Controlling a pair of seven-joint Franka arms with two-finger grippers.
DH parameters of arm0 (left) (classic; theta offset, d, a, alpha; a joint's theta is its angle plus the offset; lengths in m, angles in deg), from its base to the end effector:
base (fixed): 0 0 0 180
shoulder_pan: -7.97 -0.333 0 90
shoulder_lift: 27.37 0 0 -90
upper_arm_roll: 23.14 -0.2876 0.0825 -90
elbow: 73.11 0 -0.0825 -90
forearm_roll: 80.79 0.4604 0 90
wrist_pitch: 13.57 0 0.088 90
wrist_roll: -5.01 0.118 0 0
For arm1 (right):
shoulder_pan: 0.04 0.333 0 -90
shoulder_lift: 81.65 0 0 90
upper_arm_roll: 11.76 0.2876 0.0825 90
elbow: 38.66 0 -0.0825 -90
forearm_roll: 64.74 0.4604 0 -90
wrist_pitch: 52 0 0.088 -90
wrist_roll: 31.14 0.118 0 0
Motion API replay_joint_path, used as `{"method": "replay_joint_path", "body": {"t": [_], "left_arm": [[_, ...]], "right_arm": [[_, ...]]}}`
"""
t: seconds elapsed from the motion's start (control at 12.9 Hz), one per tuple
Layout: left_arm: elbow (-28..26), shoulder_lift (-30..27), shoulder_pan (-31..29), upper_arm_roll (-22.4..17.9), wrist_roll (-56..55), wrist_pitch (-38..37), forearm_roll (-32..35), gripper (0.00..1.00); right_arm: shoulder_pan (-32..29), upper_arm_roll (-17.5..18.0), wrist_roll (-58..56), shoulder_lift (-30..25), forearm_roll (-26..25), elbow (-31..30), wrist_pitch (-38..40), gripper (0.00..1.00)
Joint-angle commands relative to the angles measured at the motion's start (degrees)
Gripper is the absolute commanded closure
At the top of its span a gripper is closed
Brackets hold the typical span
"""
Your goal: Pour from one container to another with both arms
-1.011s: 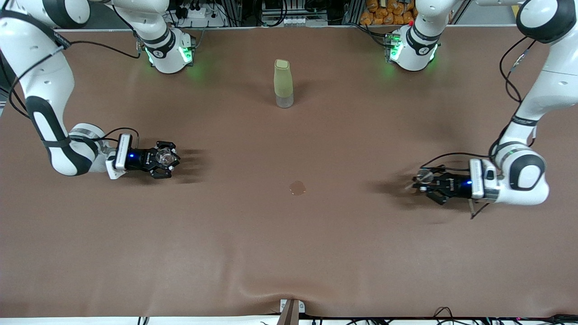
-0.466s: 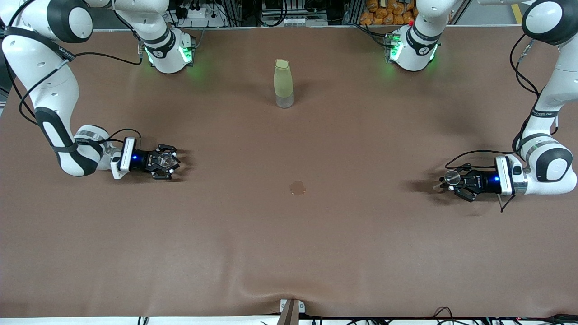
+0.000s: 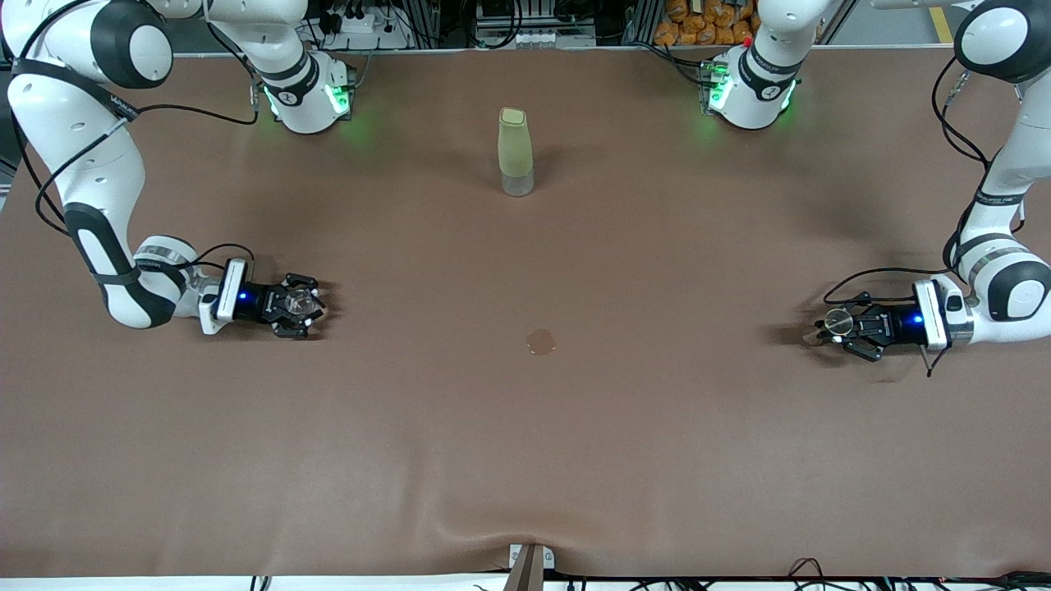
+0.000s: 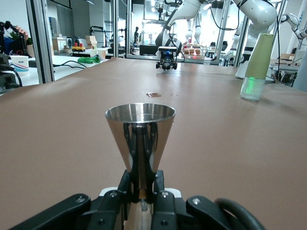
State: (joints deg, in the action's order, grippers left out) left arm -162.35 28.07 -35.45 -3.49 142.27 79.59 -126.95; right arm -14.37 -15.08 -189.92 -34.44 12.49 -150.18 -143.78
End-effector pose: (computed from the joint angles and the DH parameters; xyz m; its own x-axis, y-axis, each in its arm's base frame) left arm 0.6149 0.1813 0.0311 0.0664 -0.2422 0.9679 -0.9978 -0.0093 0.0661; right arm 0.5268 -0.0557 -0.0299 0.0277 0.1487 0.9885 0.9955 -0.0934 -0.0139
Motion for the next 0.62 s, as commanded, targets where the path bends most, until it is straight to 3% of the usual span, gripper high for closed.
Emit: {"method": "replay_joint_path", "body": {"t": [0.0, 0.47, 0.54], "left_arm": [[0.6, 1.5, -1.1, 0.2, 0.5, -1.6, -0.4, 1.0], [0.6, 2.4, -1.2, 0.1, 1.5, -1.6, -0.9, 1.0], [0.5, 2.3, -1.2, 0.1, 1.4, -1.7, -0.9, 1.0]], "right_arm": [[-1.5, 0.4, -9.5, 3.1, -0.2, 2.5, 0.3, 1.0], [-1.2, 0.4, -8.4, 4.2, -0.2, 2.3, 0.4, 1.0], [-1.2, 0.4, -7.0, 4.2, -0.3, 2.2, 0.4, 0.83]]}}
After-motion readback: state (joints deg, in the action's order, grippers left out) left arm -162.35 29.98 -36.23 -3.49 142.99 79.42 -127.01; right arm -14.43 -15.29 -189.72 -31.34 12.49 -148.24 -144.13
